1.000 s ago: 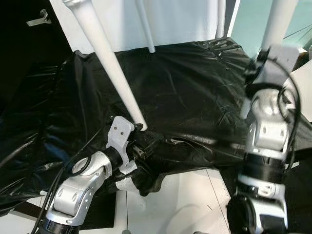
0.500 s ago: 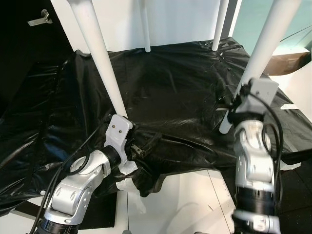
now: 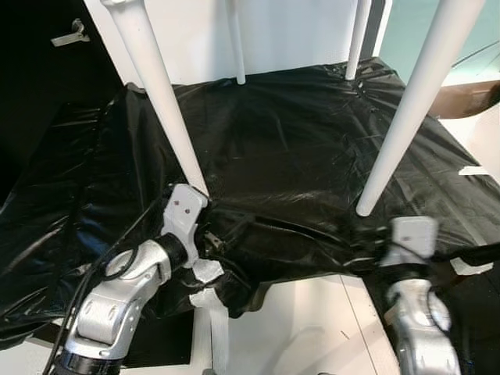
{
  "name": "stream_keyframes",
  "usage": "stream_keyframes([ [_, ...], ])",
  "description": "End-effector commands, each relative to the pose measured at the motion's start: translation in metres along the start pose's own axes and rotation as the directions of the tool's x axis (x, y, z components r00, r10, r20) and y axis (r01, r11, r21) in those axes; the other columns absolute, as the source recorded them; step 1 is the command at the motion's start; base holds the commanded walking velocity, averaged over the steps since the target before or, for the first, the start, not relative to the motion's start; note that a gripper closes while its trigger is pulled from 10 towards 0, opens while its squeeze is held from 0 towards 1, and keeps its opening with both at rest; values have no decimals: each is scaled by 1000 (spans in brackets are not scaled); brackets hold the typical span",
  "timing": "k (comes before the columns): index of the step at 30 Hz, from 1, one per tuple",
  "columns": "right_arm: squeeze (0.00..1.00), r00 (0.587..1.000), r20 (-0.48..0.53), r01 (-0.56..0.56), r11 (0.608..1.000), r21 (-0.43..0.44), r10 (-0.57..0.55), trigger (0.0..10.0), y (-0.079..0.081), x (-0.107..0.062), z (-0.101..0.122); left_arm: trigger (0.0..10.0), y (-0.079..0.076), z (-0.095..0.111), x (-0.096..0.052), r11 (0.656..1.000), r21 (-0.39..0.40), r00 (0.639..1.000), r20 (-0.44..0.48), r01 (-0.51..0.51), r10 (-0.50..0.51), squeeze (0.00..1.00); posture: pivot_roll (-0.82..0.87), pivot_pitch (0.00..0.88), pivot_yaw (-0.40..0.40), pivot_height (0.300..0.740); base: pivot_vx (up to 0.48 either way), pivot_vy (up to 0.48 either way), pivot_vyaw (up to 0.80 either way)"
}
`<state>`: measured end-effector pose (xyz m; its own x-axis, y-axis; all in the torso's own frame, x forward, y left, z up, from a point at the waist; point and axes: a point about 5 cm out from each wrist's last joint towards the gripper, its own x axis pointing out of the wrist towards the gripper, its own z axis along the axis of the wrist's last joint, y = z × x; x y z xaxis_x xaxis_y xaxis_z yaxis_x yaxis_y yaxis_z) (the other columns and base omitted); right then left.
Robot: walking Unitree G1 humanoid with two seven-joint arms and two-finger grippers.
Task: Building children table
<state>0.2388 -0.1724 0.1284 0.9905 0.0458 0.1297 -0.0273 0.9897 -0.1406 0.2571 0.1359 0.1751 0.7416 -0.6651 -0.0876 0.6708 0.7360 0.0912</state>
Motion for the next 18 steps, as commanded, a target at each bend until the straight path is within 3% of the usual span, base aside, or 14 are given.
stream_keyframes([
  [1,0,997,-22,-70,997,39,71,10000,9,-1,-7,10000,9,-6,-6,997,10,997,-22,-80,80,0,6,87,57,740,0,0,0],
  [7,0,951,17,-308,949,70,307,10000,36,21,-6,10000,24,-21,-24,936,-17,936,-20,-351,351,0,83,71,5,740,0,0,0],
  [8,0,938,32,-346,934,85,344,10000,42,31,-6,10000,27,-26,-26,894,-36,895,-9,-446,446,0,103,60,-11,740,0,0,0],
  [11,0,909,66,-417,902,114,412,10000,58,47,-7,10000,30,-36,-26,820,-89,822,20,-565,569,0,122,40,-26,740,0,0,0],
  [18,0,890,96,-456,878,145,446,10000,81,72,-8,10000,30,-51,-19,729,-106,725,86,-676,684,0,156,10,-64,740,0,0,0],
])
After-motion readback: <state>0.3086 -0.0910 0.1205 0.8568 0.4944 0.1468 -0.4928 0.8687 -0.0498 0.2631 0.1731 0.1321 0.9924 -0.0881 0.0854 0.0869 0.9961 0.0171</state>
